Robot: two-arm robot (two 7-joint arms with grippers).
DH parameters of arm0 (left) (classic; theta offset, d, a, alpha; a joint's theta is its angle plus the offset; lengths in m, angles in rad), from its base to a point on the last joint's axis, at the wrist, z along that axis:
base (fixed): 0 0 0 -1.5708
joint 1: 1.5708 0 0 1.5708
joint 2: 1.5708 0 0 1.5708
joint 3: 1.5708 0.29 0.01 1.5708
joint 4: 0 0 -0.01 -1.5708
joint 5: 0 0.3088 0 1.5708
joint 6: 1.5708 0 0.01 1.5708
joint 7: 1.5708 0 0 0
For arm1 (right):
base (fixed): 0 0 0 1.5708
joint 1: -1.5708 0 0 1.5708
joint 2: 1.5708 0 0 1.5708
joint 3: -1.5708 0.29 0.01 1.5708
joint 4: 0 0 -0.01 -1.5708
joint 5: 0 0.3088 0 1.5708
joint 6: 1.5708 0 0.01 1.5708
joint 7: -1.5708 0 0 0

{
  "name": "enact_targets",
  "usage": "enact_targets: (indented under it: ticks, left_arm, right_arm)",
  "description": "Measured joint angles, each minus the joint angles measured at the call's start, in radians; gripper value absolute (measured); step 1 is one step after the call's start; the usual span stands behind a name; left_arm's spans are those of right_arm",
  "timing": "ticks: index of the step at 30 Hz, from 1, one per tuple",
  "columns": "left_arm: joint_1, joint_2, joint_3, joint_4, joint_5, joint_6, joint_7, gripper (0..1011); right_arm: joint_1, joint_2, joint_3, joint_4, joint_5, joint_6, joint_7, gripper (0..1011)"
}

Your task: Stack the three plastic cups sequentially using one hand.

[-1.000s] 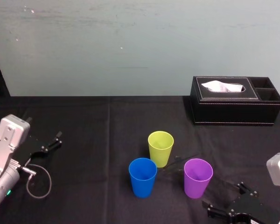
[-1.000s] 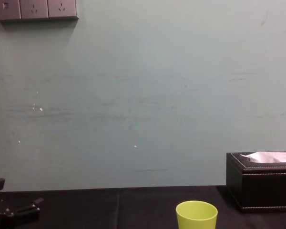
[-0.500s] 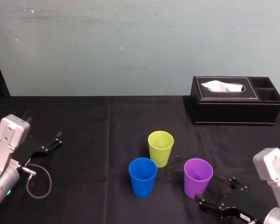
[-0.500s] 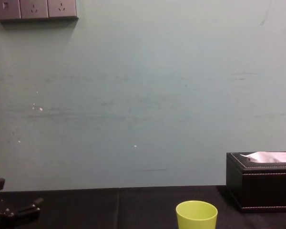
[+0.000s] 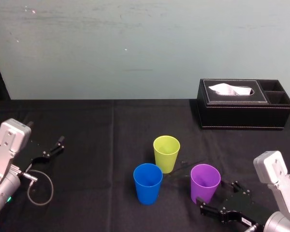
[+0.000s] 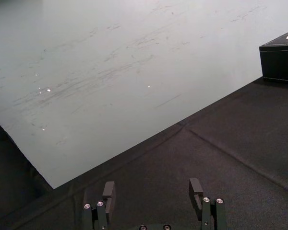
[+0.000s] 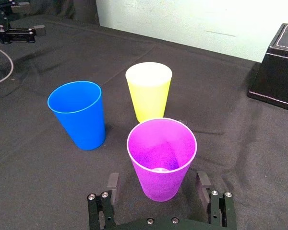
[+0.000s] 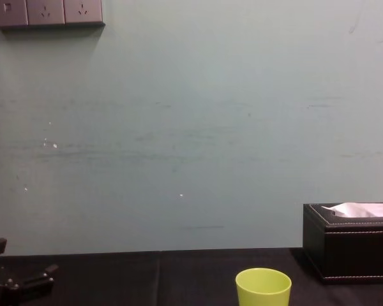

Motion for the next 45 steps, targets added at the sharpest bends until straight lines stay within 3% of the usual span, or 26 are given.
enact_targets:
  ticks: [33, 45]
  left_arm:
    - [0.000, 0.000, 0.000, 0.000, 0.000, 0.000, 0.000, 1000]
    - [0.000, 0.000, 0.000, 0.000, 0.000, 0.000, 0.000, 1000]
  right_arm:
    - [0.059, -0.121, 0.009, 0.088, -0.099, -0.006, 0.029, 1003]
    - [0.061, -0.135, 0.013, 0.097, -0.112, -0.016, 0.033, 1003]
